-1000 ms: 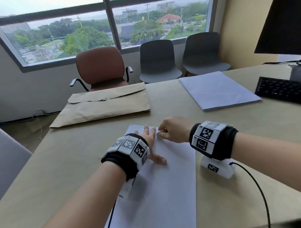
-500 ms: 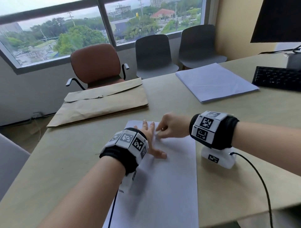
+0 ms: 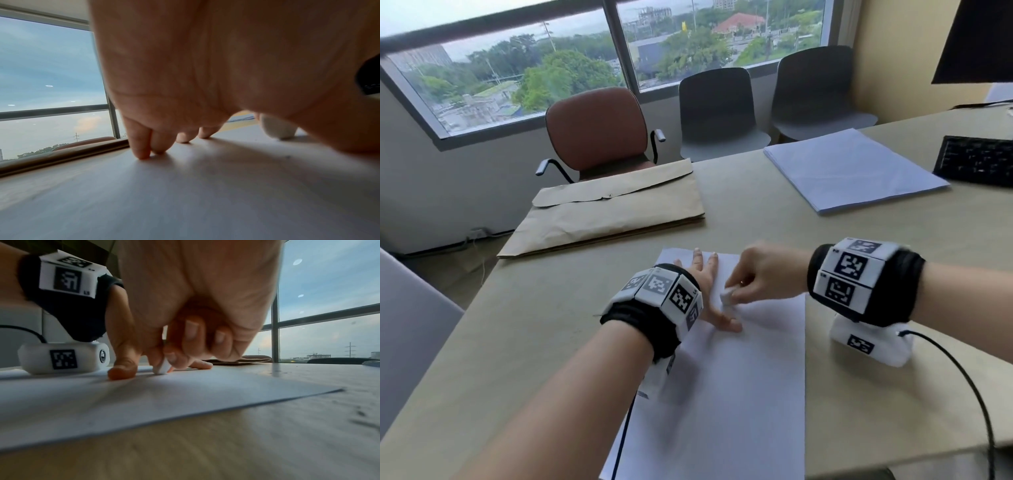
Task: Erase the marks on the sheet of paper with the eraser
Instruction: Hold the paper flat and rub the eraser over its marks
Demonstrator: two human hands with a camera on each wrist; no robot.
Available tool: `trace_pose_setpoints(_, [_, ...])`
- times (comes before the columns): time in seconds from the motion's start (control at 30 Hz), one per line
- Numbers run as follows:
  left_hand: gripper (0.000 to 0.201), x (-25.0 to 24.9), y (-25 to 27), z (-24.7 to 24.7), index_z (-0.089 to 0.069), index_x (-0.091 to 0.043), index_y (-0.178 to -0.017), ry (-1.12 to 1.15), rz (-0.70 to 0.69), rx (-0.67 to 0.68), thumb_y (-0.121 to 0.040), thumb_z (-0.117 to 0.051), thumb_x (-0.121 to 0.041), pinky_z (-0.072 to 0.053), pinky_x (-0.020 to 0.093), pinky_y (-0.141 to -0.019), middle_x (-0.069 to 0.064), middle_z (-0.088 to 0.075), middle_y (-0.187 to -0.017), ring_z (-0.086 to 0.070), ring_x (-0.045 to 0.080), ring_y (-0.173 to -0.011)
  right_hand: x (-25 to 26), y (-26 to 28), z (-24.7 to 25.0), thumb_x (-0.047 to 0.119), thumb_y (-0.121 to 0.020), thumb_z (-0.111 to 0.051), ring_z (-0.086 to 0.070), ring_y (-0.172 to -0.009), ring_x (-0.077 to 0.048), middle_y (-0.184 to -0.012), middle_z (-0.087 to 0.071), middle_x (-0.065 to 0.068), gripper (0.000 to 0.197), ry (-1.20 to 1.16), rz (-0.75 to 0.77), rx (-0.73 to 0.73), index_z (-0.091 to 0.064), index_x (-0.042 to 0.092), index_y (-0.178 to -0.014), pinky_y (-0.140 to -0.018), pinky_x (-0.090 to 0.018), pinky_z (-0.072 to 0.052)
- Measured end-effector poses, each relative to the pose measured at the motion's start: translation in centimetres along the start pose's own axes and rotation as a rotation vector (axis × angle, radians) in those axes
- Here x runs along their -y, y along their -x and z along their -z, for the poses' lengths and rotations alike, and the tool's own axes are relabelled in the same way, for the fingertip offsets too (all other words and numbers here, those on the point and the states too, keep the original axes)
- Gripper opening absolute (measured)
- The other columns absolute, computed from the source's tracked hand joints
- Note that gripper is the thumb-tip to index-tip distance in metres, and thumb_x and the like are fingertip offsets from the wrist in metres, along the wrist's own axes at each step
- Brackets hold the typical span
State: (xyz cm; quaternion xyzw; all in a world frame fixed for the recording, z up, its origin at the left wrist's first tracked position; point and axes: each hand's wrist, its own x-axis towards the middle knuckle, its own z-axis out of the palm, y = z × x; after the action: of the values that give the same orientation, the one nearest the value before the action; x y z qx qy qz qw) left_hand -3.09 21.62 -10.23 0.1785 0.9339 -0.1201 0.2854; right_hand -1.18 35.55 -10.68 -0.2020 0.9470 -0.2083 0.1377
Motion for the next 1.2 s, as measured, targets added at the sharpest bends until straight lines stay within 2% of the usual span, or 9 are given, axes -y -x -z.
trace_pose_setpoints(0.1, [0.121, 0.1, 0.2, 0.0, 0.022, -0.022, -0.147, 0.005, -0.006, 0.001, -0.072, -0.060, -0.070, -0.009, 0.052, -0.116, 0.004, 0.022, -0.157, 0.006, 0.034, -0.146, -0.3, -0.8, 0.3, 0.023, -0.084, -0.058, -0.039, -0.046, -0.010, -0.051, -0.043, -0.003, 0.029, 0.062, -0.039, -0.109, -0.066, 0.011, -0.060, -0.047, -0.017, -0.029])
trace_pose_setpoints(0.2, [0.121, 0.0, 0.2, 0.1, 0.021, -0.023, -0.147, 0.016, 0.001, 0.002, -0.071, -0.060, -0.070, -0.009, 0.053, -0.116, 0.002, 0.022, -0.157, 0.006, 0.033, -0.146, -0.8, -1.8, 1.0, 0.027, -0.087, -0.054, -0.060, -0.078, -0.025, -0.082, -0.069, -0.010, 0.026, 0.139, -0.123, -0.212, -0.072, 0.008, -0.088, -0.071, -0.030, -0.052])
trace_pose_setpoints(0.4, [0.122, 0.0, 0.2, -0.1, 0.024, -0.023, -0.146, 0.028, -0.019, 0.028, -0.072, -0.061, -0.068, -0.009, 0.054, -0.117, 0.002, 0.026, -0.156, 0.008, 0.033, -0.146, 0.1, -0.1, 0.3, 0.023, -0.085, -0.057, -0.029, -0.047, -0.016, -0.048, -0.031, -0.001, 0.037, 0.082, 0.046, -0.036, -0.046, 0.015, -0.051, -0.051, -0.027, -0.026])
trace_pose_setpoints(0.57, [0.121, 0.0, 0.5, 0.0, 0.023, -0.023, -0.147, 0.044, -0.014, 0.019, -0.072, -0.062, -0.066, -0.008, 0.053, -0.117, 0.001, 0.025, -0.156, 0.008, 0.032, -0.146, -0.4, -1.2, 1.1, 0.025, -0.086, -0.054, -0.043, -0.063, -0.023, -0.053, -0.043, 0.000, 0.025, 0.152, -0.066, -0.184, -0.065, 0.011, -0.069, -0.060, -0.030, -0.038])
trace_pose_setpoints(0.67, [0.121, 0.1, 0.3, -0.1, 0.023, -0.023, -0.147, 0.043, -0.019, 0.018, -0.072, -0.062, -0.067, -0.008, 0.052, -0.118, 0.002, 0.025, -0.156, 0.008, 0.032, -0.146, -0.3, -0.9, 0.8, 0.026, -0.088, -0.053, -0.043, -0.065, -0.021, -0.051, -0.040, 0.005, 0.024, 0.152, -0.003, -0.128, -0.068, 0.011, -0.076, -0.060, -0.029, -0.035])
trace_pose_setpoints(0.8, [0.125, 0.3, 0.1, -0.4, 0.025, -0.020, -0.146, 0.056, -0.021, 0.017, -0.070, -0.063, -0.068, -0.007, 0.050, -0.118, 0.000, 0.026, -0.156, 0.009, 0.031, -0.146, -0.1, 0.1, -0.1, 0.026, -0.088, -0.055, -0.034, -0.053, -0.018, -0.048, -0.036, 0.001, 0.036, 0.092, 0.063, -0.052, -0.049, 0.020, -0.053, -0.054, -0.027, -0.030])
trace_pose_setpoints(0.97, [0.126, 0.2, 0.2, -0.4, 0.025, -0.018, -0.146, 0.067, -0.007, 0.006, -0.070, -0.062, -0.068, -0.005, 0.049, -0.118, -0.002, 0.025, -0.156, 0.009, 0.028, -0.147, -0.9, -1.5, 1.1, 0.029, -0.089, -0.051, -0.055, -0.074, -0.027, -0.070, -0.061, -0.006, 0.028, 0.182, -0.094, -0.195, -0.067, 0.009, -0.075, -0.069, -0.033, -0.047])
trace_pose_setpoints(1.13, [0.122, 0.1, 0.4, -0.2, 0.026, -0.028, -0.145, 0.046, -0.029, 0.030, -0.071, -0.062, -0.068, -0.007, 0.054, -0.117, 0.000, 0.028, -0.155, 0.010, 0.031, -0.146, -0.2, 0.5, 0.3, 0.027, -0.088, -0.055, -0.034, -0.047, -0.015, -0.047, -0.032, 0.001, 0.046, 0.165, 0.047, -0.055, -0.038, 0.022, -0.046, -0.049, -0.021, -0.026])
trace_pose_setpoints(1.2, [0.121, 0.2, 0.4, -0.2, 0.025, -0.031, -0.145, 0.046, -0.035, 0.034, -0.070, -0.062, -0.068, -0.009, 0.056, -0.116, 0.000, 0.028, -0.155, 0.011, 0.032, -0.146, -0.6, 0.5, 0.4, 0.027, -0.087, -0.056, -0.032, -0.047, -0.017, -0.047, -0.032, -0.001, 0.045, 0.124, 0.029, -0.072, -0.041, 0.021, -0.045, -0.050, -0.021, -0.026])
